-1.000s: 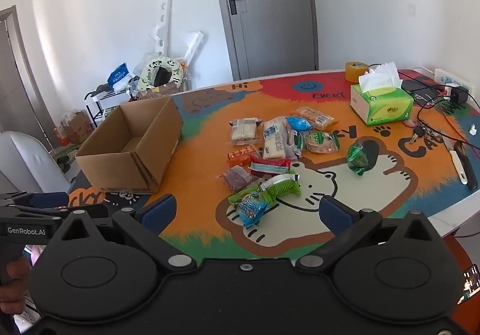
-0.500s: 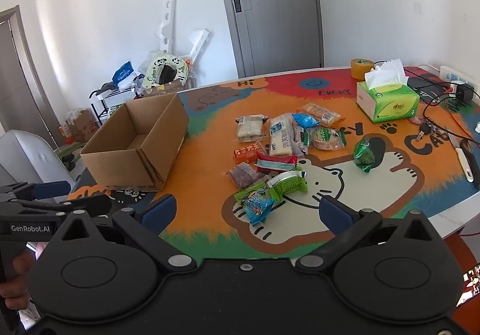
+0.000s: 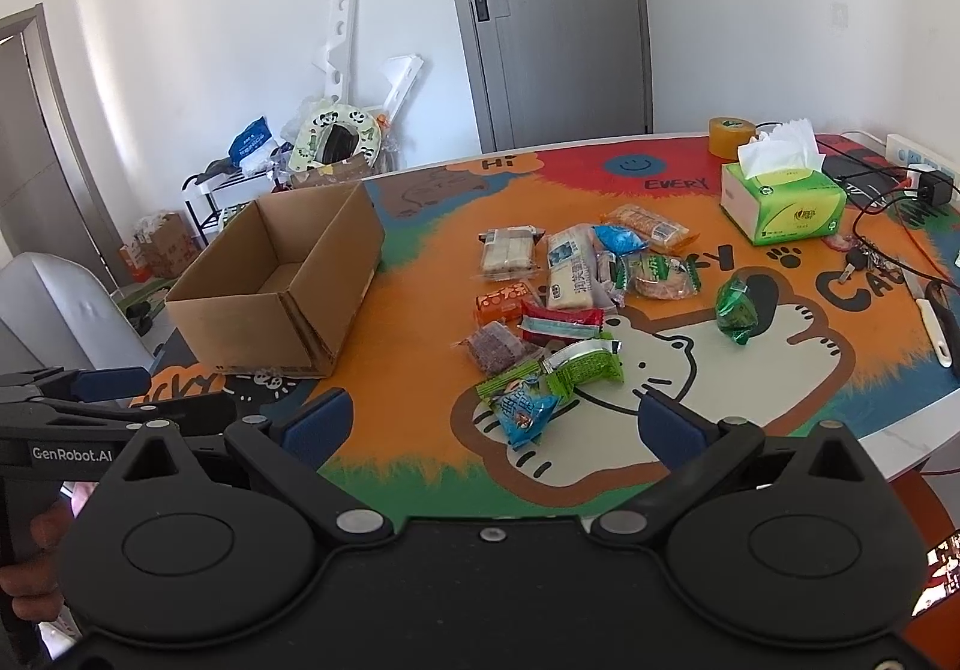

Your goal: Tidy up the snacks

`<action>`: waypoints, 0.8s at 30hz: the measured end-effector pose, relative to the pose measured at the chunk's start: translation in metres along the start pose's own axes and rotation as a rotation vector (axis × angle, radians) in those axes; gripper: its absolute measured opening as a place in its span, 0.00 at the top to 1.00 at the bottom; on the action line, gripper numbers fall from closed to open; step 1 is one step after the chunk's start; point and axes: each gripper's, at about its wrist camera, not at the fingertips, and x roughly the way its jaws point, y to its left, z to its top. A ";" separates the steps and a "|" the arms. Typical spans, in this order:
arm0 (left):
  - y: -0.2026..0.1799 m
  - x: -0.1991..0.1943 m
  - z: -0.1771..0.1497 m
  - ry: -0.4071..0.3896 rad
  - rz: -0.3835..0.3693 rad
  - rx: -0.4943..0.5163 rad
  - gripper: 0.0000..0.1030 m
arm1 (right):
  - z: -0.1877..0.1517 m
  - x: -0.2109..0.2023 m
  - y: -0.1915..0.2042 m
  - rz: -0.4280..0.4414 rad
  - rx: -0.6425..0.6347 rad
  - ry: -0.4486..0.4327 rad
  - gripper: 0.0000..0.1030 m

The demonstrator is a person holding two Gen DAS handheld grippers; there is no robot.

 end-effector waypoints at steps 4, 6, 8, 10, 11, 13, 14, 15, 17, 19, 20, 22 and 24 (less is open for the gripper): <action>0.000 0.000 0.000 0.001 -0.002 0.004 0.00 | 0.000 0.001 0.001 -0.002 -0.008 0.001 0.00; -0.001 0.000 0.000 0.001 -0.001 0.005 0.00 | 0.000 0.001 0.001 0.000 -0.003 0.003 0.00; -0.001 -0.001 0.000 0.001 0.000 0.002 0.00 | 0.000 0.002 0.001 -0.003 -0.005 0.004 0.00; -0.001 -0.001 0.000 0.000 -0.003 0.004 0.00 | 0.000 0.001 0.001 -0.001 -0.009 0.003 0.00; -0.001 -0.001 0.000 -0.002 -0.001 0.004 0.00 | 0.000 0.001 0.001 -0.001 -0.007 0.003 0.00; -0.001 -0.001 0.000 -0.004 0.000 0.005 0.00 | -0.001 0.001 0.002 0.001 -0.009 0.003 0.00; -0.001 -0.001 0.000 -0.004 0.000 0.004 0.00 | -0.001 0.001 0.002 0.002 -0.009 0.003 0.00; -0.001 -0.001 0.000 -0.003 -0.001 0.005 0.00 | -0.001 0.001 0.002 0.000 -0.009 0.004 0.00; -0.002 -0.001 0.000 -0.003 0.002 0.004 0.00 | -0.001 0.001 0.003 -0.003 -0.010 0.004 0.00; -0.002 -0.002 0.001 -0.003 0.001 0.005 0.00 | -0.001 0.001 0.003 -0.001 -0.010 0.004 0.00; -0.002 -0.002 0.001 -0.003 0.001 0.004 0.00 | -0.001 0.002 0.003 0.000 -0.011 0.004 0.00; -0.002 -0.002 0.001 -0.005 0.008 -0.002 0.00 | -0.002 0.002 0.003 -0.001 -0.013 0.003 0.00; -0.001 -0.003 0.002 -0.006 0.009 -0.005 0.00 | -0.002 0.002 0.004 -0.001 -0.016 0.003 0.00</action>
